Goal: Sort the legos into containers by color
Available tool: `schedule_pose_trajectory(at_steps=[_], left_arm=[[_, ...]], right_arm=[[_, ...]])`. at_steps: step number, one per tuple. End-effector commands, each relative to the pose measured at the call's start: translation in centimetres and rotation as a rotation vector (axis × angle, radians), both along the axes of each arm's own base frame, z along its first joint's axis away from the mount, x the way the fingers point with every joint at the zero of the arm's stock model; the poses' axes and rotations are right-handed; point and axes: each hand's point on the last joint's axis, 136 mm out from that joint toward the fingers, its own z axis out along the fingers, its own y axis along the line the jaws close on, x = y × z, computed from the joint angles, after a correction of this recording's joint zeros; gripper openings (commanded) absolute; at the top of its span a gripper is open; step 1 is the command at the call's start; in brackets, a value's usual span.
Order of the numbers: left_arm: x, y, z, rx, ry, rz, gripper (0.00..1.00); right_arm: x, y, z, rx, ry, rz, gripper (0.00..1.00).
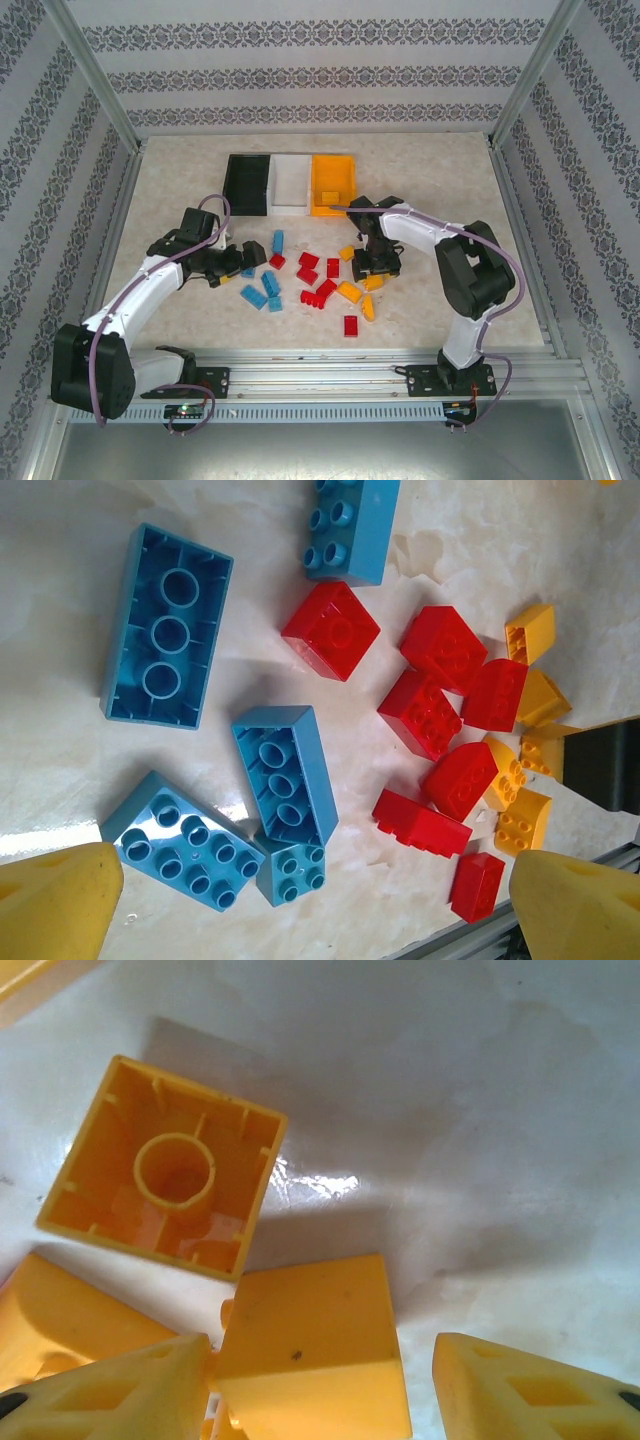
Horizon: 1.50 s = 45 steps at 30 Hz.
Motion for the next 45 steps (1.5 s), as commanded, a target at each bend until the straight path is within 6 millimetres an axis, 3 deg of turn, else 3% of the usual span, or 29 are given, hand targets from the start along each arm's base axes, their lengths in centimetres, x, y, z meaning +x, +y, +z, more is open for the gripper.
schedule_pose_trajectory(at_steps=[1, 11, 17, 20, 26, 30, 33, 38, 45], left_arm=[[-0.2, -0.3, 0.2, -0.017, -0.006, 0.006, 1.00], [-0.1, -0.3, 0.1, -0.028, -0.001, 0.023, 1.00], [0.1, -0.3, 0.3, -0.024, -0.011, 0.028, 1.00], [0.2, -0.3, 0.5, -0.031, -0.013, 0.031, 1.00], [0.5, -0.4, 1.2, -0.031, -0.031, 0.018, 1.00], [0.4, -0.3, 1.5, -0.013, -0.035, 0.000, 1.00], [0.1, -0.2, 1.7, 0.001, -0.032, -0.012, 1.00], [-0.8, 0.1, 1.6, 0.012, -0.016, -0.015, 1.00], [-2.0, 0.5, 1.4, 0.025, 0.005, -0.011, 1.00]], right_arm=[[-0.4, -0.6, -1.1, -0.041, 0.014, 0.027, 0.59], [-0.6, -1.3, -1.4, -0.040, 0.010, 0.002, 0.46], [-0.1, -2.0, 1.5, 0.036, -0.053, -0.088, 0.41], [0.9, -1.6, 4.2, 0.123, -0.112, -0.158, 0.40], [6.0, 2.1, 11.0, 0.398, -0.262, -0.313, 0.39], [10.6, 4.5, 13.3, 0.491, -0.313, -0.374, 0.39], [14.3, 5.8, 13.4, 0.498, -0.335, -0.390, 0.39], [19.3, 7.4, 12.0, 0.466, -0.355, -0.406, 0.39], [23.8, 8.4, 10.5, 0.446, -0.380, -0.413, 0.42]])
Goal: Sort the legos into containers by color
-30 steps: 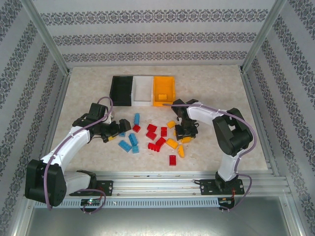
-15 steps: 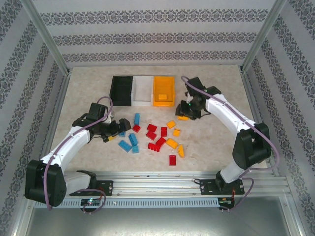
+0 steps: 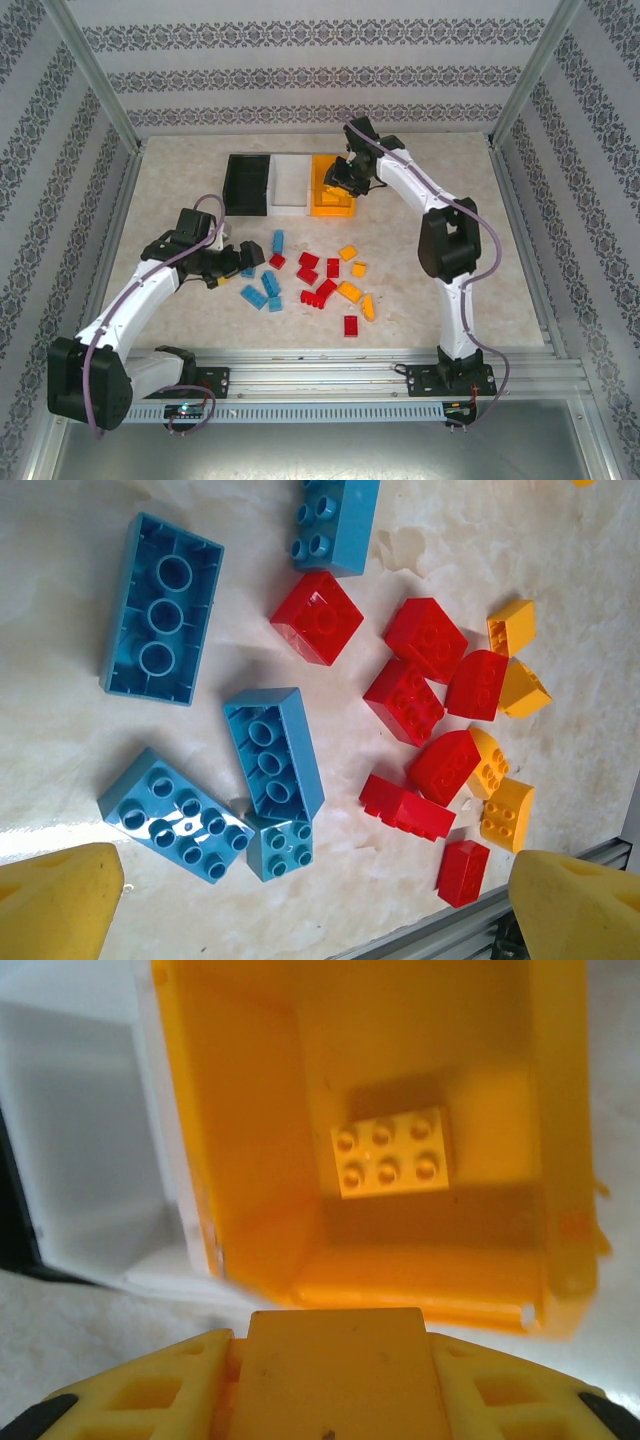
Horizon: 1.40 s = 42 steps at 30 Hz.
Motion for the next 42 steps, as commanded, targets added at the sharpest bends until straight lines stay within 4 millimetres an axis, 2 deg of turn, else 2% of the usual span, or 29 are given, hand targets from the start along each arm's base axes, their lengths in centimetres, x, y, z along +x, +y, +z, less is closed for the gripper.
schedule_pose_trajectory(at_steps=[1, 3, 8, 11, 13, 15, 18, 23, 25, 27, 29, 34, 42], left_arm=[[-1.2, 0.4, -0.1, 0.035, 0.014, -0.020, 1.00], [-1.4, 0.5, -0.2, 0.044, 0.018, -0.022, 1.00], [-1.4, 0.7, -0.4, 0.061, 0.020, -0.027, 1.00], [-1.0, 0.6, -0.4, 0.065, 0.018, -0.037, 1.00], [-0.7, 0.5, -0.2, 0.060, 0.012, -0.039, 1.00], [-0.4, 0.4, -0.2, 0.057, 0.008, -0.043, 1.00], [-0.1, -0.1, -0.2, 0.038, 0.001, -0.052, 1.00], [-0.1, -1.9, -1.3, 0.037, 0.008, -0.107, 0.98], [0.1, -2.9, -1.7, 0.035, 0.011, -0.130, 0.98], [0.2, -3.8, -2.0, 0.034, 0.011, -0.148, 0.98], [0.6, -4.4, -1.9, 0.022, 0.006, -0.148, 0.98], [1.2, -4.9, -1.1, -0.003, -0.010, -0.141, 0.99], [-0.6, -3.8, -1.3, 0.030, 0.003, -0.140, 0.99]], right_arm=[[1.2, 0.0, 0.8, -0.009, -0.011, -0.026, 0.45], [1.7, 0.1, 1.0, -0.012, -0.016, -0.028, 0.53], [2.1, -0.2, 2.4, -0.004, -0.042, -0.043, 0.64], [1.6, -0.7, 3.6, -0.006, -0.053, -0.038, 0.65], [0.4, -1.1, 4.6, -0.023, -0.061, -0.023, 0.65], [-1.7, -2.1, 5.4, -0.060, -0.063, -0.001, 0.65], [-6.9, -4.4, 4.4, -0.129, 0.002, 0.035, 0.64], [-16.7, -7.8, 0.5, -0.235, 0.132, 0.085, 0.61], [-19.5, -8.3, -0.8, -0.257, 0.176, 0.091, 0.61], [-21.1, -8.1, -2.1, -0.266, 0.191, 0.090, 0.61], [-21.7, -7.4, -3.0, -0.267, 0.203, 0.095, 0.61], [-21.6, -5.5, -4.9, -0.310, 0.221, 0.142, 0.61], [-20.8, -5.0, -7.0, -0.352, 0.242, 0.160, 0.56]])
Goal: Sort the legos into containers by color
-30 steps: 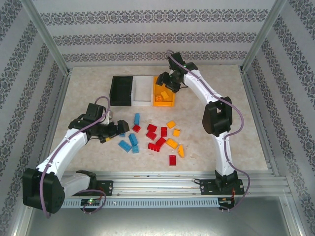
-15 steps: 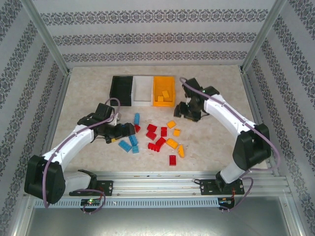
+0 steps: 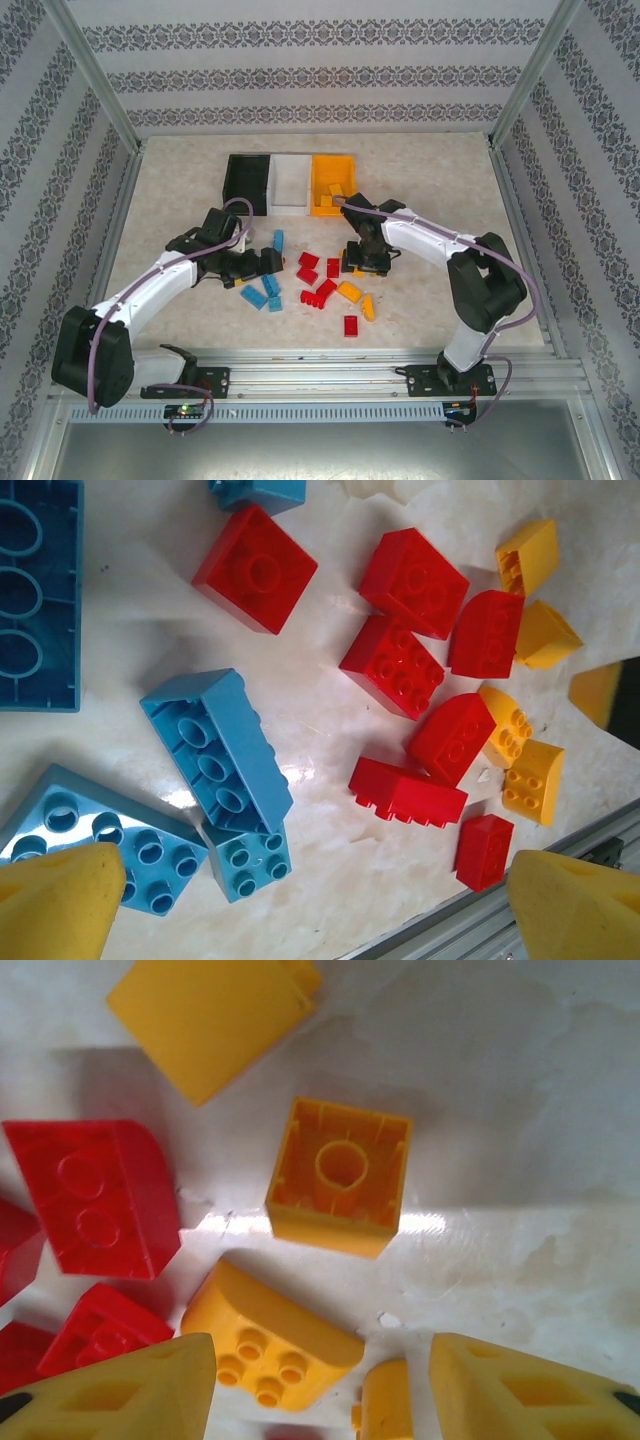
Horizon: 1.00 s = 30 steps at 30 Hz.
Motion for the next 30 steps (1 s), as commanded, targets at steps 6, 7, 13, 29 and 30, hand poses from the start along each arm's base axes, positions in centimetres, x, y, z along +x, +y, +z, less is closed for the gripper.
schedule_pose_trajectory(at_steps=[6, 7, 13, 29, 30], left_arm=[[-1.4, 0.8, 0.7, 0.020, -0.019, 0.010, 0.99], [-1.4, 0.8, 0.7, 0.022, -0.019, 0.011, 0.99], [-1.5, 0.9, 0.7, 0.027, -0.020, 0.013, 0.99], [-1.0, 0.8, 0.5, 0.021, -0.021, 0.034, 0.99], [-0.9, 0.8, 0.6, 0.020, -0.024, 0.035, 1.00]], right_arm=[[1.9, 0.3, -0.8, -0.035, -0.024, -0.006, 0.53], [1.9, 0.2, -0.9, -0.039, -0.021, -0.007, 0.53], [2.2, 0.1, -1.8, -0.062, 0.001, -0.010, 0.53], [2.0, -2.0, -1.7, -0.073, -0.002, -0.036, 0.31], [2.0, -2.2, -1.5, -0.071, -0.005, -0.040, 0.31]])
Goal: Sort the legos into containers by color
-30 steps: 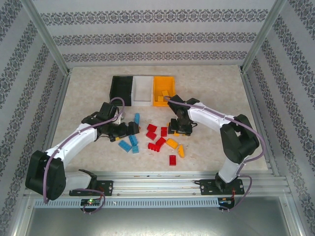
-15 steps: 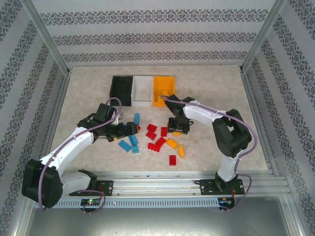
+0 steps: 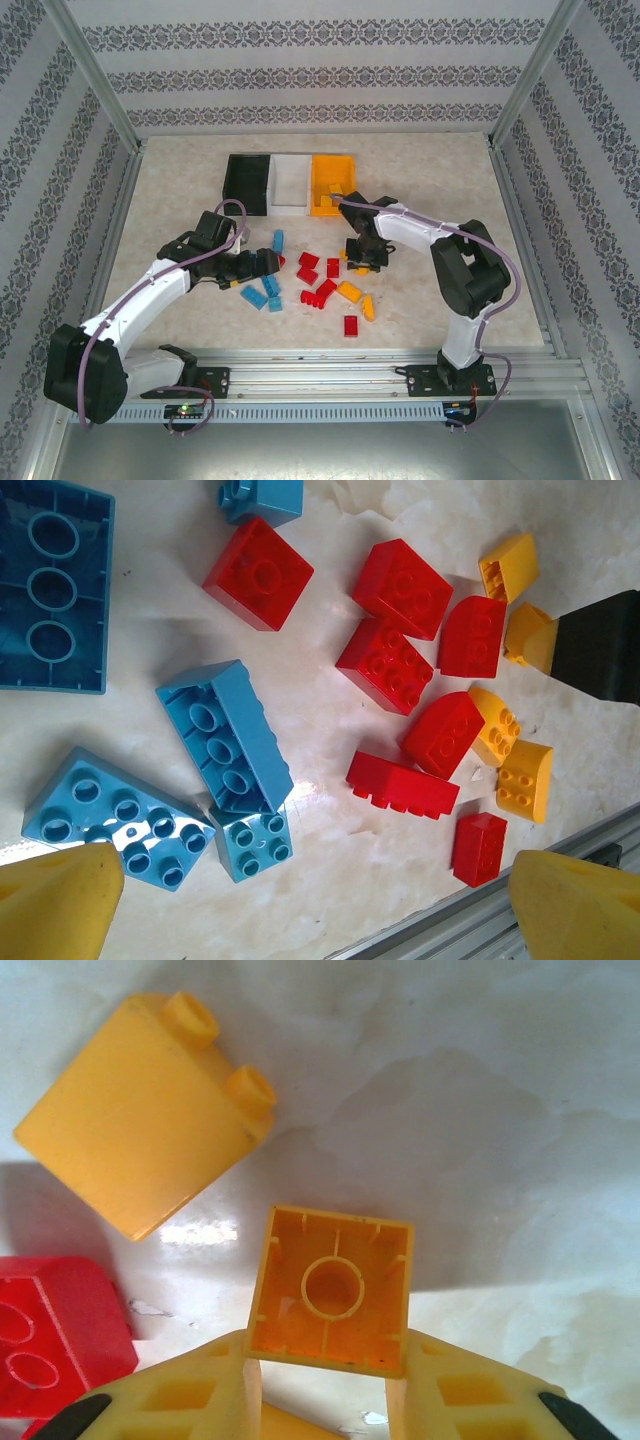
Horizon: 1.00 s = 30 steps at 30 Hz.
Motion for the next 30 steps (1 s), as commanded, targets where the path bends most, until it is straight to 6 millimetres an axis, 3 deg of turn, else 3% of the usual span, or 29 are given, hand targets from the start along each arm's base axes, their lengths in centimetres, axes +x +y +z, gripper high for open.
schedule_pose_trajectory(at_steps=[1, 4, 8, 12, 14, 19, 22, 30], left_arm=[[-0.2, 0.1, -0.5, 0.009, 0.018, 0.015, 1.00], [0.0, -0.1, -0.4, 0.003, 0.014, 0.017, 1.00], [0.3, -0.4, -0.2, -0.015, 0.007, 0.021, 1.00], [0.5, -0.7, -0.2, -0.037, 0.009, 0.023, 1.00], [0.4, -0.9, -0.2, -0.047, 0.016, 0.022, 1.00], [-0.2, -0.8, 0.2, -0.040, 0.023, 0.014, 0.99], [-0.9, -0.7, 0.5, -0.022, 0.023, -0.005, 0.99], [-2.6, 0.4, 0.4, 0.039, 0.043, -0.033, 0.99]], right_arm=[[-0.1, -1.6, 1.2, -0.016, -0.028, -0.015, 0.31], [0.0, -1.9, 3.0, 0.012, -0.066, -0.023, 0.31], [0.9, -0.4, 6.5, 0.149, -0.150, -0.025, 0.31], [3.9, 1.7, 10.6, 0.304, -0.249, -0.043, 0.31], [5.8, 2.6, 11.7, 0.345, -0.274, -0.048, 0.31], [10.7, 4.1, 11.9, 0.366, -0.294, -0.063, 0.31], [13.3, 4.7, 11.0, 0.366, -0.290, -0.074, 0.31], [18.0, 5.9, 9.6, 0.355, -0.303, -0.080, 0.34]])
